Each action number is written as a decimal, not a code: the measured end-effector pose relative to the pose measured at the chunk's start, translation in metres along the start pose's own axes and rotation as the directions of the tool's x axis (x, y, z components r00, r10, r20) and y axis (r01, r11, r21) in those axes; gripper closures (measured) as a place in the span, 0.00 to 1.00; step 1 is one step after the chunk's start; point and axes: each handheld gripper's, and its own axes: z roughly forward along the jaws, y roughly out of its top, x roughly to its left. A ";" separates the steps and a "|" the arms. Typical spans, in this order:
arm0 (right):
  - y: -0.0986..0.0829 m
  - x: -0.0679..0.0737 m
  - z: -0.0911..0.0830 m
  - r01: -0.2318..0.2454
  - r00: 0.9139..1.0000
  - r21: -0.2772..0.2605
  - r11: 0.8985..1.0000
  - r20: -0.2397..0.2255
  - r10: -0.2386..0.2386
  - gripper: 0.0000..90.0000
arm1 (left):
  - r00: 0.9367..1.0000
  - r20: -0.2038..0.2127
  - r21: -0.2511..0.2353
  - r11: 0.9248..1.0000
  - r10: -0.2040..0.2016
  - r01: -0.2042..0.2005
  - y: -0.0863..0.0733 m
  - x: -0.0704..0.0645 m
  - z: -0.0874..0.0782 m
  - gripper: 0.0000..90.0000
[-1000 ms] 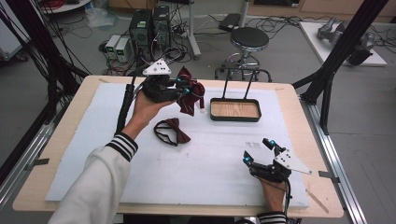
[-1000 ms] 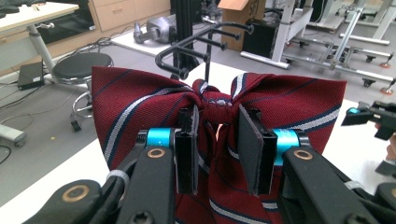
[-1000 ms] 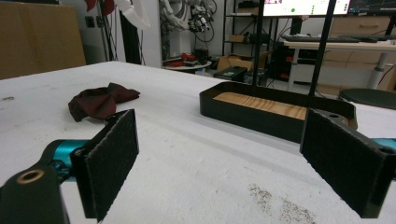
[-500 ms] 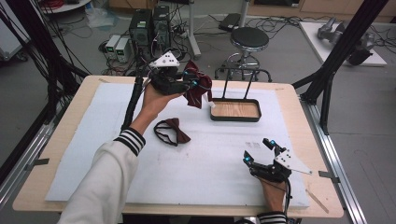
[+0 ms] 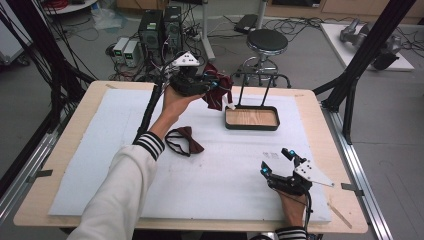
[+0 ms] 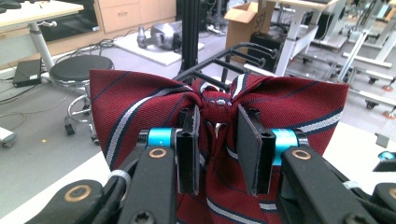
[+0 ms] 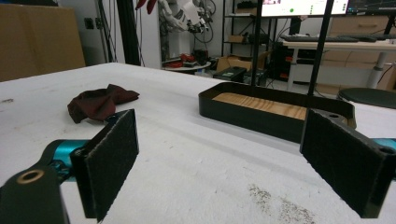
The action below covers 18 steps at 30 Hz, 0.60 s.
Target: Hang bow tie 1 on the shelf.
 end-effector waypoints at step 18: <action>0.000 0.000 0.000 -0.003 1.000 0.001 1.000 0.004 0.003 0.12 | 1.000 0.003 -0.052 0.998 -0.031 0.032 0.007 0.009 0.019 0.79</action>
